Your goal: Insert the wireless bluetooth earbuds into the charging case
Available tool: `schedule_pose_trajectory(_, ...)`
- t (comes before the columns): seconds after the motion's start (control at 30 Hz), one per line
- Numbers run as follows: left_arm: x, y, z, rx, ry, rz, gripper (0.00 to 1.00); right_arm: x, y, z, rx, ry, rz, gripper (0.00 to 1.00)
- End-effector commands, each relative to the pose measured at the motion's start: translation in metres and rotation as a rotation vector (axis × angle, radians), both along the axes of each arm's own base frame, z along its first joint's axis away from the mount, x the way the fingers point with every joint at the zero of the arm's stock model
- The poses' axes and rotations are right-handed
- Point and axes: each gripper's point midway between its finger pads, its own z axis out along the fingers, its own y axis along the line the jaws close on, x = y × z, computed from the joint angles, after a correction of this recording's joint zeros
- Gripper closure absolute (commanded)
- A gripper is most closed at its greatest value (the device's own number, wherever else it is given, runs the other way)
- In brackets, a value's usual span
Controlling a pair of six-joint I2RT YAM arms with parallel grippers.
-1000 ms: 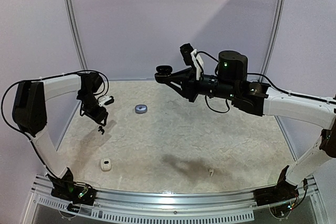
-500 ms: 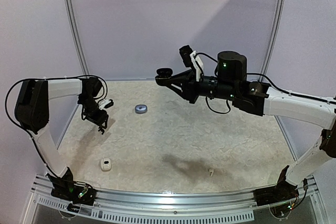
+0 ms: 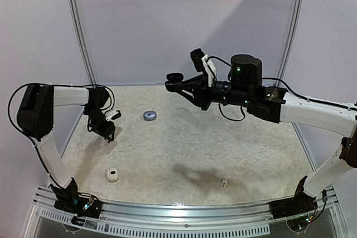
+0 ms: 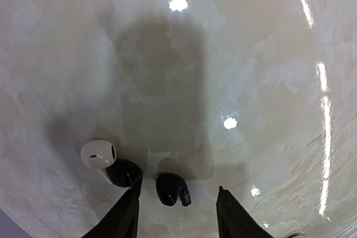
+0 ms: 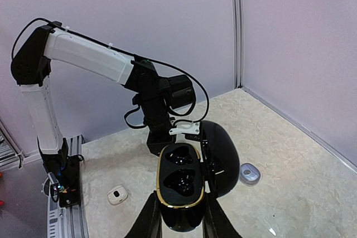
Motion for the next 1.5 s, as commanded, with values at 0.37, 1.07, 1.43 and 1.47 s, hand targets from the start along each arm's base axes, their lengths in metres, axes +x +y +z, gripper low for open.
schedule_pose_trajectory(0.37, 0.006, 0.006, -0.015, 0.008, -0.006, -0.010, 0.59, -0.003, -0.001, 0.012, 0.013, -0.011, 0.017, 1.00)
schedule_pose_trajectory(1.07, -0.022, -0.009, -0.023, -0.071, 0.060, -0.004, 0.81, -0.003, -0.002, 0.011, 0.004, -0.013, 0.010, 1.00)
schedule_pose_trajectory(1.43, -0.029, -0.059, -0.008, -0.189, 0.104, -0.009, 0.94, -0.003, -0.004, 0.011, -0.001, -0.012, 0.004, 1.00)
schedule_pose_trajectory(1.47, -0.029, -0.067, -0.007, -0.199, 0.111, -0.021, 0.94, -0.003, -0.004, 0.010, -0.003, -0.012, 0.005, 1.00)
